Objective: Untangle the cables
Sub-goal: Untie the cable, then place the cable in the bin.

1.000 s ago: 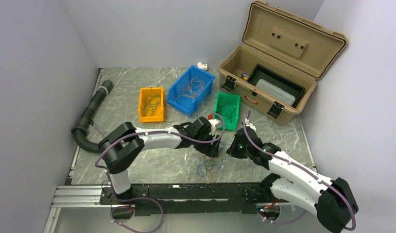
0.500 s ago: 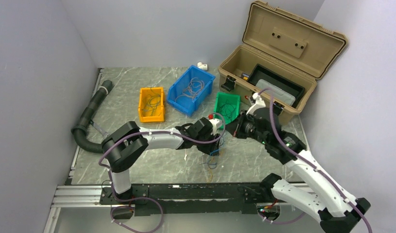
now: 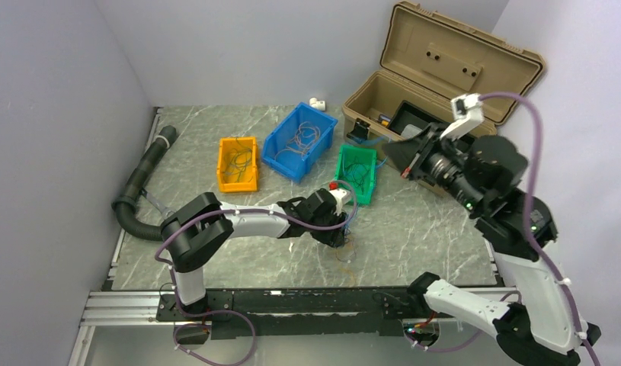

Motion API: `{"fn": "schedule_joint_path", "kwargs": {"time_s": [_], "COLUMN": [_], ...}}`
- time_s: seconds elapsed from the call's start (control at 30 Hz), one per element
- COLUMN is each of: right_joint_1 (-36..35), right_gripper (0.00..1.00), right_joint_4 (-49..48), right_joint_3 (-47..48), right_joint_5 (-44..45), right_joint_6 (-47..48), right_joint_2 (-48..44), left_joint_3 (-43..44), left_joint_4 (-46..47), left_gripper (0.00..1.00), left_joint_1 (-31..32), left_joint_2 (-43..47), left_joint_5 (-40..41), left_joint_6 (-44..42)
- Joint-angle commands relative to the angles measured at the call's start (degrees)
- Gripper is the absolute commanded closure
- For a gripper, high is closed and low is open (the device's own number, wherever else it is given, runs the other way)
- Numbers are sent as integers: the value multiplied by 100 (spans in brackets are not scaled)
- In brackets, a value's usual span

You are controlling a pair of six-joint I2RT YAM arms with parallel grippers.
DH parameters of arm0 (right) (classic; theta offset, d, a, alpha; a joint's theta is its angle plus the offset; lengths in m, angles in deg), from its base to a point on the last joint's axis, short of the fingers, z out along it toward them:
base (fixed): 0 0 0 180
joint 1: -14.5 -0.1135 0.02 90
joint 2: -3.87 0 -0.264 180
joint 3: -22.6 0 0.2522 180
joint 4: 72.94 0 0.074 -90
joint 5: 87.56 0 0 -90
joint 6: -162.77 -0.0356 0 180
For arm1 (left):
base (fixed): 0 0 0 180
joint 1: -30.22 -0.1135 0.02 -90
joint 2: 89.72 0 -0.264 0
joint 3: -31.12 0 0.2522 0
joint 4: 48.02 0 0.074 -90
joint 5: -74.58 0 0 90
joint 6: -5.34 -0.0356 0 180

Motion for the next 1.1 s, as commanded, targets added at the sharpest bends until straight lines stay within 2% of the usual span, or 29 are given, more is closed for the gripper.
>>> {"fn": "schedule_joint_path", "kwargs": {"time_s": [0.0,0.13,0.3,0.43,0.63,0.77,1.07], "right_joint_1": [3,3,6,2,0,9,1], "right_gripper": [100,100,100,100,100,100,100], "right_joint_4": [431,538,446,344,118,-5,-304], "right_joint_3": [1287,1984,2118,1834,1242,828,12], "right_joint_5": [590,858,978,992,965,787,427], "right_joint_6": [558,743,822,812,744,662,469], "right_joint_2": [370,624,658,595,437,435,489], "left_joint_3": [52,78,396,587,541,383,398], "left_joint_4": [142,-136,-877,-1379,-1666,-1803,-2468], "left_gripper": [46,45,36,26,10,1,1], "left_joint_1": [57,55,-10,-258,-972,-1246,-1823], "left_joint_2": [-46,122,757,1636,2770,3557,4602], "left_joint_5": [175,363,834,1054,537,692,1164], "left_joint_6": [68,15,-349,-610,-648,-695,-941]}}
